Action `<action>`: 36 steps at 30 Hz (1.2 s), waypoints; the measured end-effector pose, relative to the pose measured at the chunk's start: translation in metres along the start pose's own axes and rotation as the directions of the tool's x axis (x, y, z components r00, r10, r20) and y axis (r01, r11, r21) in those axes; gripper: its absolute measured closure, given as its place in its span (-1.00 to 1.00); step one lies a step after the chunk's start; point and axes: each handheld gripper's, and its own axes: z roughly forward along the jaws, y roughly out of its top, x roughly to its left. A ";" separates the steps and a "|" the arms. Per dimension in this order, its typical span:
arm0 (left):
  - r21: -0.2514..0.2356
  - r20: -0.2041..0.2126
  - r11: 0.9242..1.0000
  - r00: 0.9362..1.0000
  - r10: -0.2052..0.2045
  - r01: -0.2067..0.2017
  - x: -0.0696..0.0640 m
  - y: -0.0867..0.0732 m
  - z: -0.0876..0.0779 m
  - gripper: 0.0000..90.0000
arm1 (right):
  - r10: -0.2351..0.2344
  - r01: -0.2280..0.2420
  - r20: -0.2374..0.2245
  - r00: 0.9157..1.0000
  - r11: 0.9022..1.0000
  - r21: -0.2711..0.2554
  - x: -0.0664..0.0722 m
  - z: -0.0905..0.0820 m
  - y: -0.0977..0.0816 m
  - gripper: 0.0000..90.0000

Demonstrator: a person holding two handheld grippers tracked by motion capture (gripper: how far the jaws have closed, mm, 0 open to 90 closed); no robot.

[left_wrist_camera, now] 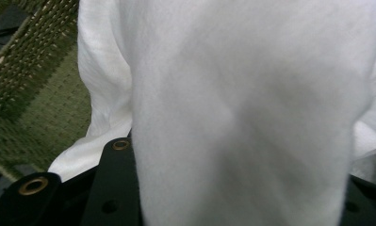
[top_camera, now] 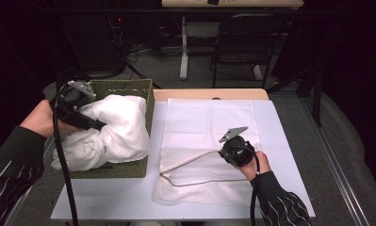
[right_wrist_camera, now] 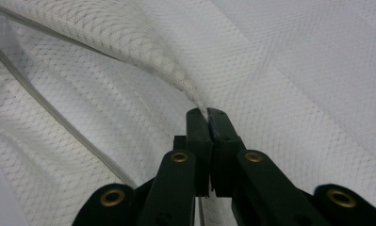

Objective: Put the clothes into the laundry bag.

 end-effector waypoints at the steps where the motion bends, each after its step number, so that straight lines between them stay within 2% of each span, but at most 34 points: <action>1: 0.004 0.005 1.000 1.000 0.003 -0.003 -0.002 0.000 -0.001 0.26 | -0.002 0.002 0.002 1.000 1.000 -0.002 0.000 0.000 0.000 0.97; 4: -0.002 0.009 1.000 1.000 0.002 -0.002 -0.011 0.000 -0.001 0.26 | -0.009 0.009 0.007 1.000 1.000 -0.012 0.001 -0.002 0.001 0.97; 11: -0.015 0.032 1.000 0.999 0.012 -0.012 -0.022 -0.001 -0.002 0.26 | -0.012 0.012 0.013 1.000 1.000 -0.020 0.000 -0.004 0.002 0.97; 16: -0.029 0.043 1.000 0.999 0.014 -0.012 -0.033 -0.001 -0.004 0.26 | 0.000 0.001 0.019 1.000 1.000 -0.026 0.001 -0.005 0.003 0.97; 20: -0.041 0.072 0.999 0.997 0.011 -0.008 -0.040 -0.001 -0.003 0.26 | -0.002 0.003 0.024 1.000 1.000 -0.030 0.000 -0.004 0.003 0.97; 23: -0.042 0.077 0.999 0.997 0.025 -0.022 -0.046 0.000 -0.002 0.26 | -0.001 0.002 0.028 1.000 0.999 -0.035 0.001 -0.006 0.004 0.97; 24: -0.045 0.086 0.999 0.996 0.033 -0.029 -0.051 0.001 0.000 0.26 | -0.002 0.003 0.029 1.000 0.999 -0.036 0.001 -0.006 0.004 0.97; 36: -0.076 0.142 0.995 0.987 0.068 -0.058 -0.074 0.005 0.007 0.26 | 0.002 -0.001 0.034 0.999 0.999 -0.040 0.000 -0.006 0.004 0.97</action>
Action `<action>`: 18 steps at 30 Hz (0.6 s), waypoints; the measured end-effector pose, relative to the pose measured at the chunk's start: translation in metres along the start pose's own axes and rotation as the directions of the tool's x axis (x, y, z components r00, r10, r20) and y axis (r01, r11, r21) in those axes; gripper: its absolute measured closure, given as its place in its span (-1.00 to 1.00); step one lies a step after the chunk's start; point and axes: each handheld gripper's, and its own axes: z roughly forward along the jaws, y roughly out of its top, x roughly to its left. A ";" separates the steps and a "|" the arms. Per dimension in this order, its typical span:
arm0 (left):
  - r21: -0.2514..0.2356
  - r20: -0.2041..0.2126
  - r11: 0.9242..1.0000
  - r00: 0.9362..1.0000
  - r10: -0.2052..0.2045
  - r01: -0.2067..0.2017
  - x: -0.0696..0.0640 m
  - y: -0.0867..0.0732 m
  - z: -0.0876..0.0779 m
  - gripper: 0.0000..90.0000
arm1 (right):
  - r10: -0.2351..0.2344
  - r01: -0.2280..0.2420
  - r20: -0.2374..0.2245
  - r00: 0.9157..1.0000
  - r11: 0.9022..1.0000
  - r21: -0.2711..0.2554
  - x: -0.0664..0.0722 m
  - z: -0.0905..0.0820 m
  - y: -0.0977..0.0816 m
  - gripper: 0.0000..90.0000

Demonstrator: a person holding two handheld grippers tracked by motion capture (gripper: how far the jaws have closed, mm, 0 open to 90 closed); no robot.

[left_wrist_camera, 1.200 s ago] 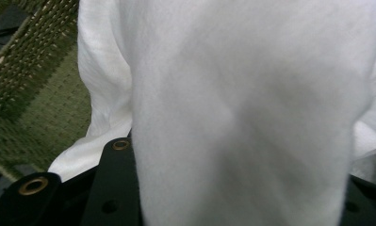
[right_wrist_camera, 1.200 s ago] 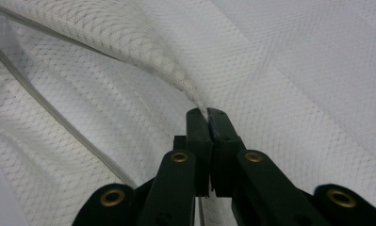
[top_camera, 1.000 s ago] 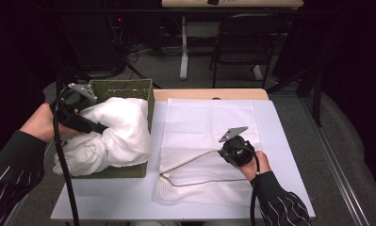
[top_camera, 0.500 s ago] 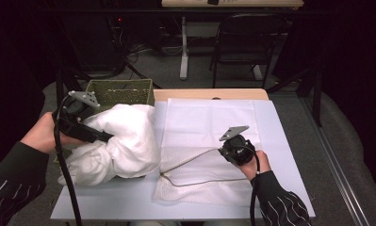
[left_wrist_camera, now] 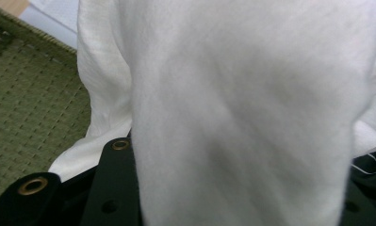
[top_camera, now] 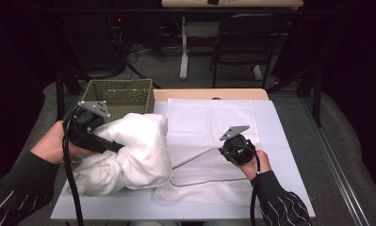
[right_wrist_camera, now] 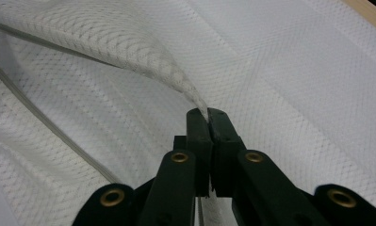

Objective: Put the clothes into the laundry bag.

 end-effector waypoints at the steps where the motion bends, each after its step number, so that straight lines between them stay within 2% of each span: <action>1: -0.003 0.003 1.000 1.000 0.013 -0.013 -0.005 0.001 0.003 0.26 | 0.001 -0.001 0.002 1.000 1.000 0.001 0.000 0.000 0.000 0.97; 7: -0.008 0.023 0.999 0.999 0.036 -0.036 -0.016 0.004 0.010 0.26 | 0.004 -0.004 0.003 1.000 1.000 0.002 0.000 0.000 0.000 0.97; 13: -0.008 0.048 0.998 0.997 0.065 -0.064 -0.031 0.010 0.024 0.26 | 0.003 -0.003 0.001 1.000 1.000 0.005 0.000 0.001 0.000 0.97; 18: -0.017 0.064 0.997 0.995 0.077 -0.076 -0.038 0.012 0.033 0.25 | 0.007 -0.007 0.001 1.000 1.000 0.006 -0.001 0.001 0.000 0.97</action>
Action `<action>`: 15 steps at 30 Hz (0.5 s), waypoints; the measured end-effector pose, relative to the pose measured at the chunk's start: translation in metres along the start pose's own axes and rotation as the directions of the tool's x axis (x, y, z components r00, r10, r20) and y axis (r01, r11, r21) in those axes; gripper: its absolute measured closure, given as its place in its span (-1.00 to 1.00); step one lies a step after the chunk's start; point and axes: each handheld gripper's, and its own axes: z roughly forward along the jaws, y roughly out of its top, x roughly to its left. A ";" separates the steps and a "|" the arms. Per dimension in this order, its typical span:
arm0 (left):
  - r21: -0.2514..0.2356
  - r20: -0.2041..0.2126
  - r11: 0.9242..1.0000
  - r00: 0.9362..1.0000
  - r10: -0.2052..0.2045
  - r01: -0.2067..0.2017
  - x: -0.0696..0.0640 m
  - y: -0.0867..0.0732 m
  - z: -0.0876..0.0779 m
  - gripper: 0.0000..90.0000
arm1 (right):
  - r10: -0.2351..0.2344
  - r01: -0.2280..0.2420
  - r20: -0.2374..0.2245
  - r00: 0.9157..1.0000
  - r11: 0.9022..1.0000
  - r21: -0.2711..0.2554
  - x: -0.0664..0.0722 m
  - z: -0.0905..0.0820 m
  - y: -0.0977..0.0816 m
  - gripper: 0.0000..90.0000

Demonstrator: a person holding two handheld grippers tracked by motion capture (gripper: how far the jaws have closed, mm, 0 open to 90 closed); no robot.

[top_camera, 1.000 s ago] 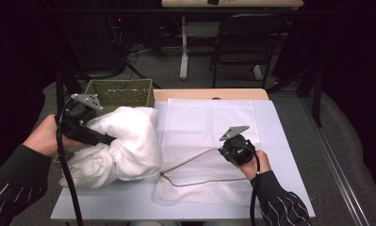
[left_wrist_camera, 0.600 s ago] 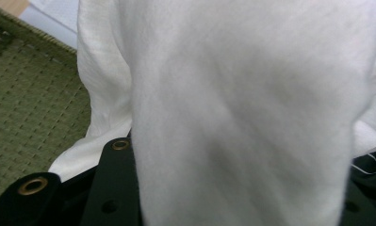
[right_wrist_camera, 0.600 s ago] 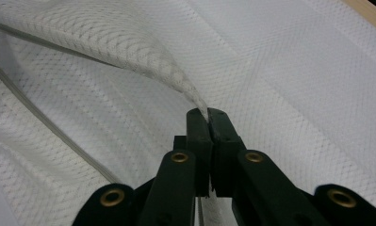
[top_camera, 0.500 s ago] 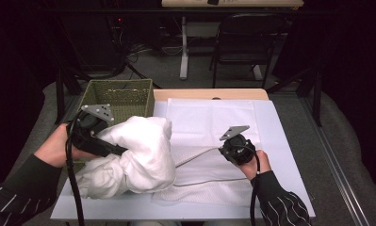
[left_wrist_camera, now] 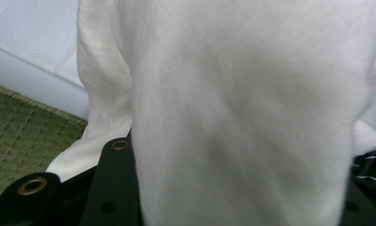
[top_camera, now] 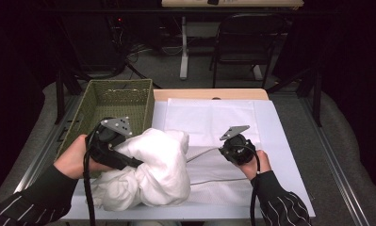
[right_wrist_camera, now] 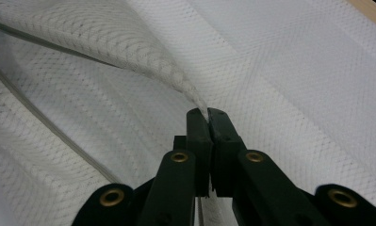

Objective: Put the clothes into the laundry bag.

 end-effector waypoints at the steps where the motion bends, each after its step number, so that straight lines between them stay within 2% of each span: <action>1: -0.002 0.002 1.000 1.000 0.005 -0.005 -0.002 0.001 0.003 0.25 | 0.000 0.000 0.000 1.000 1.000 0.000 0.000 0.000 0.000 0.97; 10: -0.012 0.031 0.998 0.998 0.056 -0.056 -0.020 0.008 0.026 0.25 | 0.006 -0.006 -0.001 1.000 1.000 -0.006 0.000 -0.002 0.002 0.97; 15: -0.015 0.035 0.998 0.997 0.068 -0.068 -0.025 0.008 0.035 0.25 | 0.012 -0.012 0.000 1.000 1.000 -0.015 -0.001 -0.004 0.004 0.96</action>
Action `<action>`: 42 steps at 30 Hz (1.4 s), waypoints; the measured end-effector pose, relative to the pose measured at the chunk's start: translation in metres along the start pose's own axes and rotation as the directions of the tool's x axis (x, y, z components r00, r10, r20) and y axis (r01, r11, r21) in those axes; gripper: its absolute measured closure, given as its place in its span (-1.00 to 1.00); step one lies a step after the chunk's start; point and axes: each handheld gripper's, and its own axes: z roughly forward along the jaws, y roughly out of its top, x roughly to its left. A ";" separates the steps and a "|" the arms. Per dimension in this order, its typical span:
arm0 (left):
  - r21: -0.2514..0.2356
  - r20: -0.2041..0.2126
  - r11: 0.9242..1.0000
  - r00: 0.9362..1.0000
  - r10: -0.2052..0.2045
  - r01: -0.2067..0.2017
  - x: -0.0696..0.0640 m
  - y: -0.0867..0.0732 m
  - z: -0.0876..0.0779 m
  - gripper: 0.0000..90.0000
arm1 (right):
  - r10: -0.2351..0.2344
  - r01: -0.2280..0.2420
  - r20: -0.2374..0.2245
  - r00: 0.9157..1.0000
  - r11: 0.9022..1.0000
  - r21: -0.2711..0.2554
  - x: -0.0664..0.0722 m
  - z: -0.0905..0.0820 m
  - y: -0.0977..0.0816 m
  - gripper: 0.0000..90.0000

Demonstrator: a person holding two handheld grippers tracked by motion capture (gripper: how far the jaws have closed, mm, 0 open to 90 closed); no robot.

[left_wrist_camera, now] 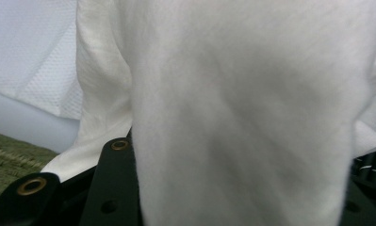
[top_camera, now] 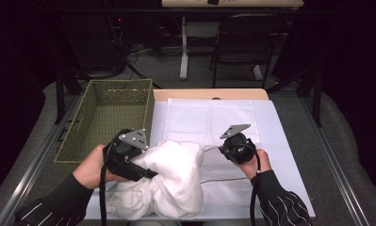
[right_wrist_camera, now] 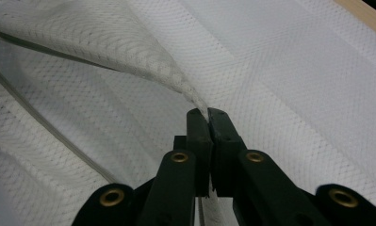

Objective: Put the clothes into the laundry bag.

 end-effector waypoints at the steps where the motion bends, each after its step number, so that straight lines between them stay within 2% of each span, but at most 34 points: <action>1: -0.004 -0.003 1.000 1.000 0.006 -0.006 -0.001 0.000 0.003 0.25 | 0.004 -0.004 0.000 1.000 1.000 0.000 0.000 0.000 0.000 0.96; 6: 0.007 0.014 0.999 0.999 0.036 -0.036 -0.007 0.003 0.018 0.25 | 0.013 -0.013 0.006 1.000 1.000 -0.002 -0.002 -0.002 0.000 0.96; 11: 0.012 0.028 0.999 0.999 0.043 -0.043 -0.008 0.004 0.030 0.25 | 0.016 -0.016 0.007 1.000 1.000 -0.012 -0.002 -0.003 0.002 0.96; 13: 0.021 0.032 0.999 0.998 0.049 -0.050 -0.009 0.006 0.044 0.25 | 0.023 -0.023 0.009 1.000 1.000 -0.015 -0.002 -0.005 0.003 0.96; 14: 0.021 0.032 0.999 0.998 0.049 -0.050 -0.009 0.006 0.044 0.24 | 0.023 -0.023 0.009 1.000 1.000 -0.015 -0.002 -0.005 0.003 0.96; 18: 0.037 0.043 0.998 0.998 0.049 -0.051 -0.010 0.008 0.065 0.24 | 0.035 -0.035 0.007 0.999 0.999 -0.022 -0.002 -0.008 0.005 0.96; 19: 0.046 0.053 0.998 0.998 0.044 -0.046 -0.009 0.008 0.075 0.24 | 0.042 -0.041 0.006 0.999 0.999 -0.028 -0.001 -0.009 0.005 0.96; 20: 0.046 0.053 0.998 0.998 0.044 -0.046 -0.009 0.008 0.075 0.24 | 0.042 -0.041 0.006 0.999 0.999 -0.028 -0.001 -0.009 0.005 0.96; 22: 0.053 0.052 0.998 0.998 0.030 -0.033 -0.008 0.008 0.086 0.24 | 0.045 -0.045 0.000 0.999 0.998 -0.032 -0.001 -0.011 0.006 0.97; 23: 0.063 0.030 0.998 0.999 0.017 -0.019 -0.007 0.008 0.096 0.23 | 0.047 -0.047 -0.003 0.999 0.998 -0.035 0.000 -0.013 0.007 0.96; 24: 0.063 0.030 0.998 0.999 0.017 -0.019 -0.007 0.008 0.096 0.23 | 0.047 -0.047 -0.003 0.999 0.998 -0.035 0.000 -0.013 0.007 0.96; 27: 0.071 -0.018 0.997 1.000 -0.013 0.014 -0.004 0.008 0.109 0.24 | 0.040 -0.040 -0.013 0.999 0.998 -0.042 0.003 -0.018 0.009 0.97; 28: 0.053 -0.052 0.997 0.997 -0.055 0.058 -0.001 0.008 0.113 0.24 | 0.037 -0.038 -0.016 0.999 0.998 -0.042 0.004 -0.019 0.010 0.97; 29: 0.053 -0.052 0.997 0.997 -0.055 0.058 -0.001 0.008 0.113 0.24 | 0.037 -0.038 -0.016 0.999 0.998 -0.042 0.004 -0.019 0.010 0.97; 30: 0.019 -0.081 0.995 0.992 -0.099 0.101 0.003 0.010 0.112 0.24 | 0.033 -0.034 -0.017 0.999 0.998 -0.054 0.005 -0.022 0.011 0.97; 31: 0.019 -0.081 0.995 0.992 -0.099 0.101 0.003 0.010 0.112 0.24 | 0.033 -0.034 -0.017 0.999 0.998 -0.054 0.005 -0.022 0.011 0.97; 32: -0.012 -0.100 0.991 0.986 -0.130 0.130 0.006 0.012 0.109 0.24 | 0.035 -0.037 -0.023 0.999 0.997 -0.072 0.006 -0.027 0.013 0.97; 33: -0.012 -0.100 0.991 0.986 -0.130 0.130 0.006 0.012 0.109 0.23 | 0.035 -0.037 -0.023 0.999 0.997 -0.072 0.006 -0.027 0.013 0.97; 35: -0.023 -0.117 0.989 0.982 -0.147 0.145 0.009 0.014 0.112 0.20 | 0.046 -0.049 -0.032 0.998 0.995 -0.087 0.006 -0.032 0.014 0.97; 37: -0.004 -0.107 0.986 0.980 -0.169 0.169 0.013 0.012 0.124 0.18 | 0.051 -0.054 -0.040 0.998 0.996 -0.077 0.006 -0.030 0.013 0.97; 38: 0.008 -0.091 0.983 0.979 -0.184 0.185 0.014 0.009 0.139 0.17 | 0.053 -0.055 -0.048 0.997 0.997 -0.056 0.006 -0.024 0.010 0.97; 40: 0.010 -0.082 0.983 0.980 -0.183 0.185 0.014 0.007 0.146 0.16 | 0.056 -0.058 -0.051 0.997 0.998 -0.038 0.006 -0.019 0.008 0.97; 42: -0.004 -0.063 0.979 0.977 -0.204 0.205 0.013 0.005 0.161 0.16 | 0.058 -0.060 -0.058 0.997 0.998 -0.035 0.006 -0.018 0.007 0.97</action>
